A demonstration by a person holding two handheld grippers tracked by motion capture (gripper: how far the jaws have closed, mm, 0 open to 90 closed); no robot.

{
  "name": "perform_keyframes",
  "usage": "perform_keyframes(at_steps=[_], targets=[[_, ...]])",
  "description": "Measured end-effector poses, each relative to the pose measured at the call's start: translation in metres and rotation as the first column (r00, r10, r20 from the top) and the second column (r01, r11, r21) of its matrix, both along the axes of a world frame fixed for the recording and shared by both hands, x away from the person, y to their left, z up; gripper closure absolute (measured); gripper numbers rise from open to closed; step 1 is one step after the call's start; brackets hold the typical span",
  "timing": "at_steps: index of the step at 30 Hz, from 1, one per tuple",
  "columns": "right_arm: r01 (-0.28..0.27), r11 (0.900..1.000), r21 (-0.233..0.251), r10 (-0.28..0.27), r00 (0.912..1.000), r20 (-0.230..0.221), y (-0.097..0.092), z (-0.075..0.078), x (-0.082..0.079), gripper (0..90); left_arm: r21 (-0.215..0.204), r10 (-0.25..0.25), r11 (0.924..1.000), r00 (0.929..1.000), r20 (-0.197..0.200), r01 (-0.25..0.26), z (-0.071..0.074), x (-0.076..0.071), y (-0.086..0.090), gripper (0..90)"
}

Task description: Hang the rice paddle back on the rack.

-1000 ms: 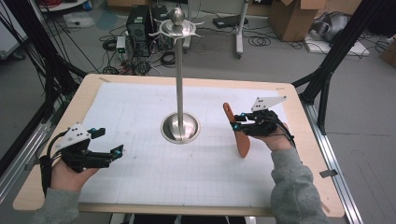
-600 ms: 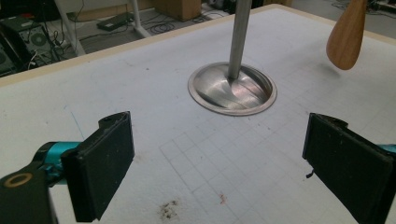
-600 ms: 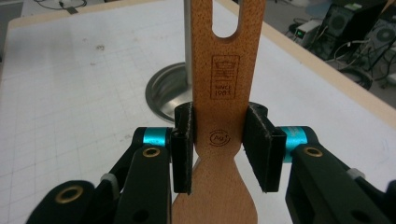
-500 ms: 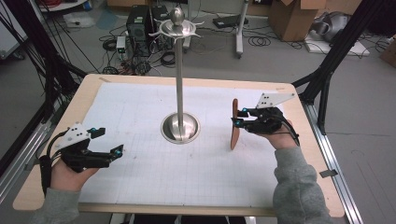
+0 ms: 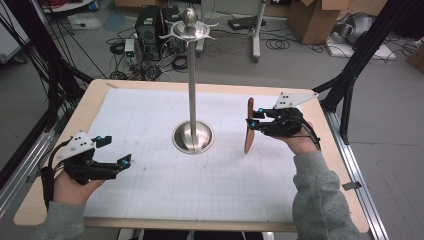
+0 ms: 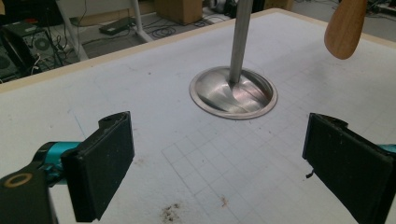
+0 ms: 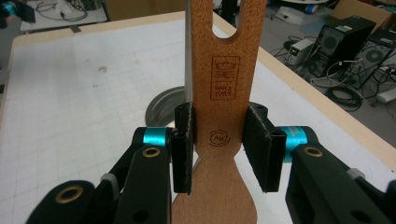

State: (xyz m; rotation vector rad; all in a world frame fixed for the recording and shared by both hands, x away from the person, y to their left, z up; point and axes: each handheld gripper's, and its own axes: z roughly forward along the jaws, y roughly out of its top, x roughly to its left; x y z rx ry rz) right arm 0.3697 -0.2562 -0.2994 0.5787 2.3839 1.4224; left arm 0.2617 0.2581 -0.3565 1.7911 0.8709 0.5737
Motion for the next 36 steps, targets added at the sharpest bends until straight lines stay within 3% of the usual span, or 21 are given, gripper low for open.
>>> perform_keyframes(at_steps=[6, 12, 28, 36], targets=[[0.008, 1.0000, -0.001, -0.008, 1.0000, -0.002, 0.002, 0.006, 0.003, 64.8, 0.005, 0.000, 1.0000, 1.0000, -0.002, 0.000, 0.000, 0.000, 0.000, 9.4], [0.002, 0.9996, 0.027, -0.003, 1.0000, 0.006, 0.006, 0.022, 0.003, 64.8, 0.002, 0.001, 1.0000, 1.0000, -0.002, -0.001, 0.000, 0.000, -0.001, 9.4], [0.031, 0.9991, 0.028, -0.033, 0.9972, 0.067, 0.018, 0.058, 0.002, 64.7, 0.003, 0.001, 1.0000, 1.0000, -0.002, -0.001, 0.001, 0.000, 0.000, 9.5], [0.039, 0.9984, 0.042, -0.042, 0.9964, 0.074, 0.024, 0.070, 0.002, 64.7, 0.007, 0.007, 1.0000, 1.0000, 0.000, -0.007, 0.001, -0.001, 0.002, 9.4]])
